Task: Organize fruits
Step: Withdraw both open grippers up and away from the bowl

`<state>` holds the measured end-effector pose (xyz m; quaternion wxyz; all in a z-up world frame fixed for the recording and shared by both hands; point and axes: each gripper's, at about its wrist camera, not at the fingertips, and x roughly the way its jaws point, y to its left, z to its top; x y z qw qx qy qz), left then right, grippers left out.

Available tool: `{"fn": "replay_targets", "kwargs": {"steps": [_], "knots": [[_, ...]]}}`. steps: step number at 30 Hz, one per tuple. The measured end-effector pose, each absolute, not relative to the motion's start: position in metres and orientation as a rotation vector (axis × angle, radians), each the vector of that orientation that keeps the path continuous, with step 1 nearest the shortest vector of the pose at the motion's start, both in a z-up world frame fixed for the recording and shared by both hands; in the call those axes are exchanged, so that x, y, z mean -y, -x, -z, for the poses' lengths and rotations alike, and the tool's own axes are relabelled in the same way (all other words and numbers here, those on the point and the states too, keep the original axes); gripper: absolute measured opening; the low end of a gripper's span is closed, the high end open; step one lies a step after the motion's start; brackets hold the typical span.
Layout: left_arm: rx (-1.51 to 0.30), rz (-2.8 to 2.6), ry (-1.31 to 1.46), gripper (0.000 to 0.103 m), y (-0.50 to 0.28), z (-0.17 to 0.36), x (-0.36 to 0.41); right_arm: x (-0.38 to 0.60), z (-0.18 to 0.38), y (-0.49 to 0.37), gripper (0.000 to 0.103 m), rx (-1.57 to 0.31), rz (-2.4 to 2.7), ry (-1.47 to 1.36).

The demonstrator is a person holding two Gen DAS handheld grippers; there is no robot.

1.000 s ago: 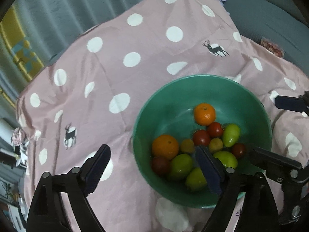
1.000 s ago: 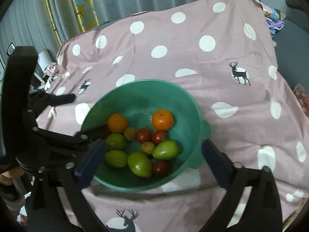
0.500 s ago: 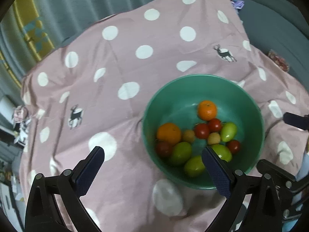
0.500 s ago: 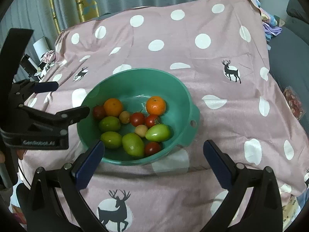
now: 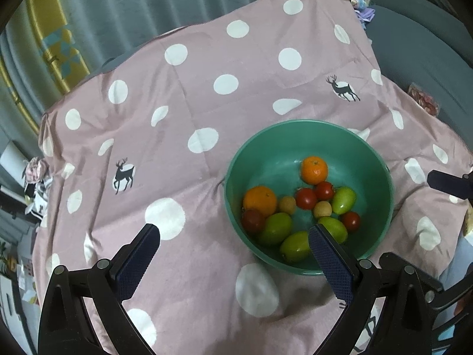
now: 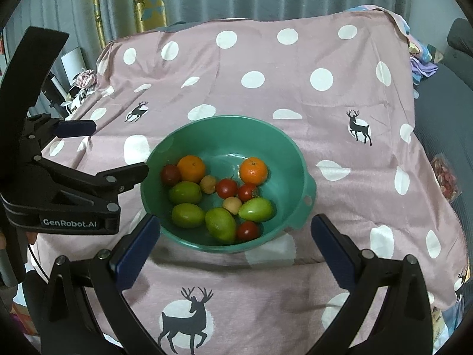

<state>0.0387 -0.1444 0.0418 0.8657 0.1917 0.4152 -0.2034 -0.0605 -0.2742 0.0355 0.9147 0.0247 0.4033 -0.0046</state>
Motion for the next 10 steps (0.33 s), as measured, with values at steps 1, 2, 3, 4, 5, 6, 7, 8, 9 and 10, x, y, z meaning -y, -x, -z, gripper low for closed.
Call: {"fn": "replay_targets", "kwargs": {"steps": [1,2,3,4,5,6,7,8,9,10], "knots": [[-0.866,0.428,-0.400,0.100,-0.0383,-0.0433,0.1449,0.2732,-0.0360,0.0602,0.103,-0.830,0.008,-0.050],[-0.862,0.432,-0.397,0.100,-0.0374,-0.0445,0.1450,0.2725,-0.0365,0.0598,0.103,-0.830,0.007,-0.049],[-0.856,0.438,-0.393,0.100,-0.0365,-0.0462,0.1456,0.2715,-0.0370,0.0595,0.103,-0.831,0.007,-0.046],[-0.851,0.445,-0.389,0.100,-0.0356,-0.0475,0.1458,0.2704,-0.0377,0.0596,0.103,-0.830,0.006,-0.044],[-0.848,0.455,-0.383,0.100,-0.0350,-0.0486,0.1461,0.2698,-0.0381,0.0594,0.103,-0.829,0.005,-0.043],[-0.846,0.463,-0.380,0.100,-0.0345,-0.0493,0.1465,0.2694,-0.0385,0.0593,0.103,-0.829,0.005,-0.043],[-0.844,0.468,-0.382,0.100,-0.0339,-0.0493,0.1471,0.2689,-0.0390,0.0593,0.103,-0.828,0.006,-0.043],[-0.844,0.469,-0.384,0.100,-0.0342,-0.0490,0.1472,0.2685,-0.0394,0.0592,0.103,-0.828,0.011,-0.041],[-0.846,0.471,-0.385,0.100,-0.0346,-0.0484,0.1476,0.2688,-0.0394,0.0592,0.103,-0.828,0.014,-0.041],[-0.849,0.474,-0.384,0.100,-0.0355,-0.0478,0.1472,0.2689,-0.0393,0.0592,0.103,-0.829,0.014,-0.043]]}}
